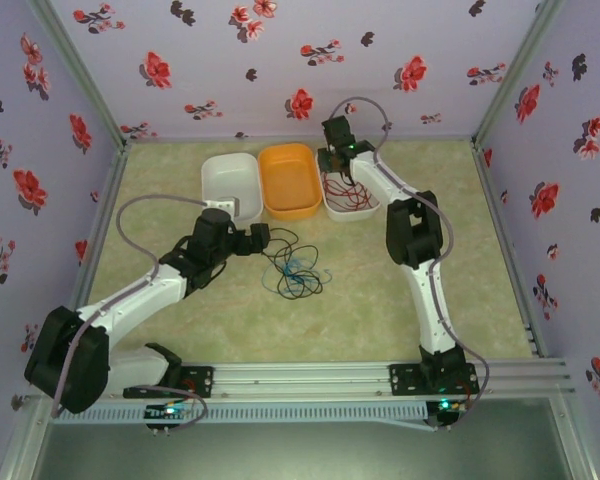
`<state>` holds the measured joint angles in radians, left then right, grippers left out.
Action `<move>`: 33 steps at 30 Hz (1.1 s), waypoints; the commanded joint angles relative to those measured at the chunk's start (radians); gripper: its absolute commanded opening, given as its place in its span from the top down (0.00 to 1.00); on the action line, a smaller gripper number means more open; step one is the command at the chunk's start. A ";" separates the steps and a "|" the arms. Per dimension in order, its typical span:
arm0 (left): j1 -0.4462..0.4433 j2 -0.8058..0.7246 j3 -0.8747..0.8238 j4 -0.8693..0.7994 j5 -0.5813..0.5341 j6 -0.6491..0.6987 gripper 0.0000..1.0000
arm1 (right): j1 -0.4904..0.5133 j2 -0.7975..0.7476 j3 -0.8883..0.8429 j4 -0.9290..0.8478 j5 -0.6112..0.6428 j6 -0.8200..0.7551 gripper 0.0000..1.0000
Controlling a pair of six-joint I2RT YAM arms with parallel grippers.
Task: Untangle the cables
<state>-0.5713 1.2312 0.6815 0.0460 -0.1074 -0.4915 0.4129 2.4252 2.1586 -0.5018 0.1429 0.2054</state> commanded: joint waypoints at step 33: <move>0.007 0.155 0.242 -0.262 0.120 0.017 0.00 | -0.043 -0.338 -0.206 -0.076 0.027 0.096 0.48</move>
<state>-0.5709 1.3682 0.8738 -0.1093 -0.0093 -0.4931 0.3645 2.1792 1.9995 -0.5739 0.1944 0.2745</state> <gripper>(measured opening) 0.995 0.518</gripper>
